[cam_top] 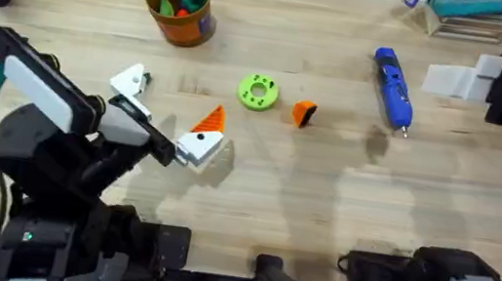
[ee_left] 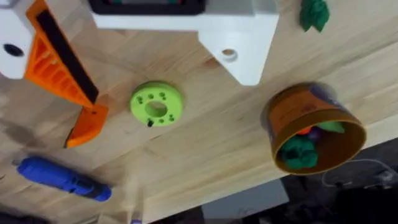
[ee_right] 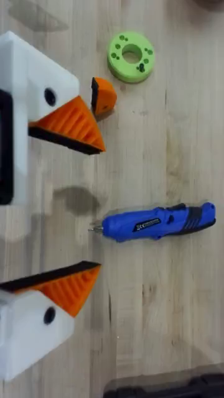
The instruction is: Pick up the gripper from the table and insert it into the empty holder that is missing its gripper. Then pick up a screw, insert it into the mounting hole, and use the screwdriver to tighten it. Finally, clean up the table by picking up the vegetable and placing it into the bucket.
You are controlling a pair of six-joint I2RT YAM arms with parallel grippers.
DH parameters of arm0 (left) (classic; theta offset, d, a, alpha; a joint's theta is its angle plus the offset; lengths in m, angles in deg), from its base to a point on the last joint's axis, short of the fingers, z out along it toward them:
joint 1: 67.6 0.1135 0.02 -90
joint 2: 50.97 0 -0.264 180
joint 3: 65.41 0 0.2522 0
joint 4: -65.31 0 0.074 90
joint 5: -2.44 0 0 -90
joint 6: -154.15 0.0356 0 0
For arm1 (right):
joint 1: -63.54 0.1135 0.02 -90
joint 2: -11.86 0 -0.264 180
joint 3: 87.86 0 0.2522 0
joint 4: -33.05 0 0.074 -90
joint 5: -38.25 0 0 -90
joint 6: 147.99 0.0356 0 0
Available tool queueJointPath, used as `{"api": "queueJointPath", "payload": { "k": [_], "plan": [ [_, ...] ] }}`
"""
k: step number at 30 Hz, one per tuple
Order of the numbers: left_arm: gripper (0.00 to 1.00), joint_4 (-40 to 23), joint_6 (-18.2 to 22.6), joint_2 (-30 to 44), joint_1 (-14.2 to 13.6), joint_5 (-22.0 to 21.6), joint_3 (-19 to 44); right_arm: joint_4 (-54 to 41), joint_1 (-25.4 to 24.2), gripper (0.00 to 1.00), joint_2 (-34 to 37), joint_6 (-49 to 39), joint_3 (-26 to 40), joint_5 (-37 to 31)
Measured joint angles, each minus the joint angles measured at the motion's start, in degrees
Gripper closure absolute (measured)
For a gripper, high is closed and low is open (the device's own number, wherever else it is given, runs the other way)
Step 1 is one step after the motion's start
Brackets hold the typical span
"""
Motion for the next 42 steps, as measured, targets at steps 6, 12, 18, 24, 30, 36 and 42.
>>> {"api": "queueJointPath", "payload": {
  "k": [6,12,18,24,30,36,42],
  "plan": [
    [0.014,11.69,-9.06,-0.51,-1.93,-0.04,-6.4,0.0,0.0,0.008,0.02,0.0,0.0,0.0],
    [0.015,13.34,-12.52,-1.04,-3.85,-0.41,-8.78,0.0,0.0,0.009,0.02,0.0,0.0,0.0],
    [0.015,11.87,-12.72,-8.93,-4.93,-1.05,-8.76,0.01,0.0,0.009,0.02,0.0,0.0,0.0],
    [0.015,11.52,-12.75,-9.97,-6.44,-1.27,-8.76,0.0,0.0,0.007,0.01,0.0,0.0,0.0],
    [0.015,11.52,-12.75,-9.97,-10.07,-1.22,-8.76,0.02,0.0,0.008,0.02,0.0,0.0,0.0],
    [0.015,11.52,-12.75,-9.97,-10.18,-1.22,-8.76,0.0,0.0,0.008,0.02,0.0,0.0,0.0],
    [0.015,11.52,-12.75,-9.97,-10.18,-1.16,-8.76,0.0,0.0,0.008,0.02,0.0,0.0,0.0]
  ]
}}
